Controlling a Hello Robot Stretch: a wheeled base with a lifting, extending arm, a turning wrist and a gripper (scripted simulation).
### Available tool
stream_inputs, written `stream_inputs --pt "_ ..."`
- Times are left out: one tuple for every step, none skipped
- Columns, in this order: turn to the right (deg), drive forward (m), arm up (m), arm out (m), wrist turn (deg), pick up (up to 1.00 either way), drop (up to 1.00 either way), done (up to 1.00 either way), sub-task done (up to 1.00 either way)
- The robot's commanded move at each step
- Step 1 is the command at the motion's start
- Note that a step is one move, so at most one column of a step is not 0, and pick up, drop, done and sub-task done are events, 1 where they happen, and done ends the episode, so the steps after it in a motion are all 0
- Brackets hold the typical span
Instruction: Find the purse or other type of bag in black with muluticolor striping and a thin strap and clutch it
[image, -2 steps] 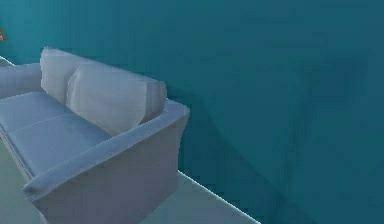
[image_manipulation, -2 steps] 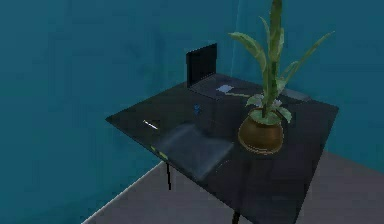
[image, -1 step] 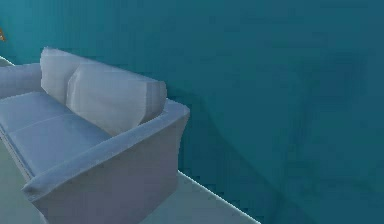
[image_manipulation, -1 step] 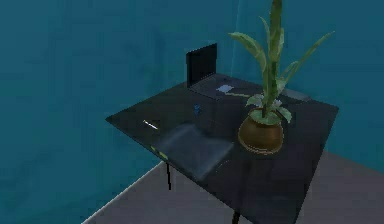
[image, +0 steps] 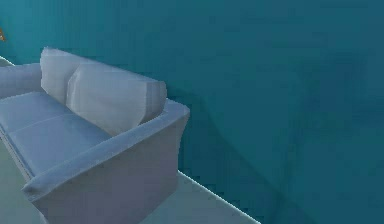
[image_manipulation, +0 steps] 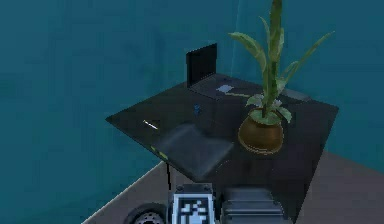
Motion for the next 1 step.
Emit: stream_inputs --pt "0.0 0.0 0.0 0.26 0.0 0.0 0.0 0.0 0.0"
